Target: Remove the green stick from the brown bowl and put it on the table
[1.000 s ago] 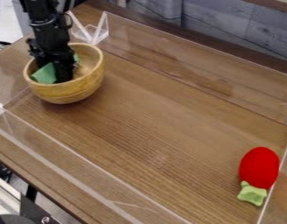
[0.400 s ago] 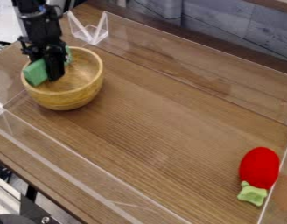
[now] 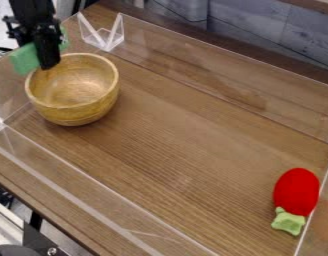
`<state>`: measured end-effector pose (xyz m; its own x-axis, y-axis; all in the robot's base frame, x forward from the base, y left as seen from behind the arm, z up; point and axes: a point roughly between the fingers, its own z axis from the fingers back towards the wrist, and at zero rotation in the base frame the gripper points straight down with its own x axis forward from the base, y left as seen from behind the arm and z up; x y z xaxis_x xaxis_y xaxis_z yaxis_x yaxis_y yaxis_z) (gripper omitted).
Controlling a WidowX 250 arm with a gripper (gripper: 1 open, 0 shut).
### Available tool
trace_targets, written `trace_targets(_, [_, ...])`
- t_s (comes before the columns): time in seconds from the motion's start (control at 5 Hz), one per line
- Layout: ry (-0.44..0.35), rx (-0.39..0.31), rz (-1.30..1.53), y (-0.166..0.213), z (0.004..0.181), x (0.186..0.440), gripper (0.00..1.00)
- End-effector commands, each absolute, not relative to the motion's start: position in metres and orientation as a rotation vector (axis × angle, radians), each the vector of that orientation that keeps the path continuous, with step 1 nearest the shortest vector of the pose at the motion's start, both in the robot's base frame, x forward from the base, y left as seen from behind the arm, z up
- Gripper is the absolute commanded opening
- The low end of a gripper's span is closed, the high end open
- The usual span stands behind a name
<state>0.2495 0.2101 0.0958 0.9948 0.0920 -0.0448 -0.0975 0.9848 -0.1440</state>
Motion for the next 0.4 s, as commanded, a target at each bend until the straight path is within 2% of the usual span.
trace_targets(0.0, [-0.055,-0.096,0.122,0.2126,0.1325,0.2548,0.00])
trace_targets(0.2, [-0.080,-0.100,0.143,0.2069,0.1417,0.2547,0.00])
